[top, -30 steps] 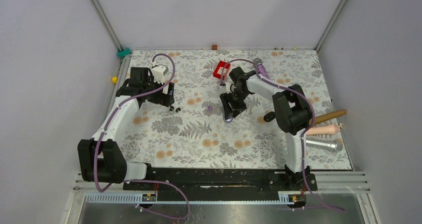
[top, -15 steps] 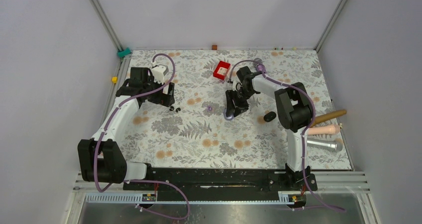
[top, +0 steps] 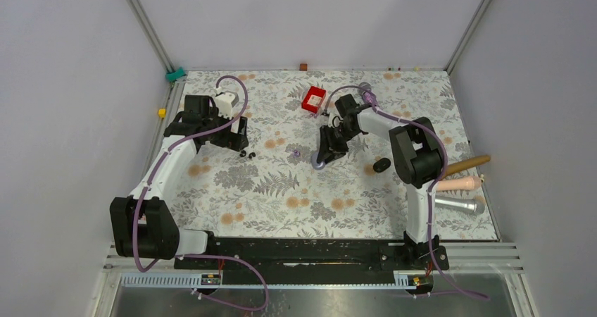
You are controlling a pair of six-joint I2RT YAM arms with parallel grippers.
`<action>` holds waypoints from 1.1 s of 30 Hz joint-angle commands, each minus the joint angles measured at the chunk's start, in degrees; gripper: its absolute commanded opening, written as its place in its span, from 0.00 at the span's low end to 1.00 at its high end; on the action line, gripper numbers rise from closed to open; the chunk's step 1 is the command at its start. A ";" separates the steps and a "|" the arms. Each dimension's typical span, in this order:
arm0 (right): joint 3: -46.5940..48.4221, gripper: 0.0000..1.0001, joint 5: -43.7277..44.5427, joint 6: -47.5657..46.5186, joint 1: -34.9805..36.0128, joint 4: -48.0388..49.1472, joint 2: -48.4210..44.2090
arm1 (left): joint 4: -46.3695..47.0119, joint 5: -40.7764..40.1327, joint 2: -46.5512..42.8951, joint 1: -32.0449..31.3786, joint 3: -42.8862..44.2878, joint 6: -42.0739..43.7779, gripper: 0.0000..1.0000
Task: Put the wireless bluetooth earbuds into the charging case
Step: Pick up the charging case from the center of the board, then pass from the right arm to the left
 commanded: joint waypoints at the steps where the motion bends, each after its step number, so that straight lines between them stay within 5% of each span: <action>1: -3.68 0.29 1.85 -0.98 0.14 4.95 -4.17 | 2.69 2.77 0.10 0.24 0.41 -0.59 0.98; 8: -4.90 0.27 0.85 -2.24 0.18 6.40 -6.95 | 3.42 4.88 0.11 0.19 0.86 -1.51 0.99; 13: -6.50 0.27 0.37 -6.48 0.23 6.39 -14.01 | 3.86 13.34 3.68 -1.48 5.52 -2.20 0.98; 25: -14.86 0.27 -5.46 -11.78 0.18 10.82 -32.58 | 2.30 26.16 13.27 -17.50 19.92 -0.33 0.99; 33: -18.00 0.29 -10.13 -11.79 0.28 14.39 -38.60 | -1.76 36.56 17.54 -21.17 23.87 1.97 0.98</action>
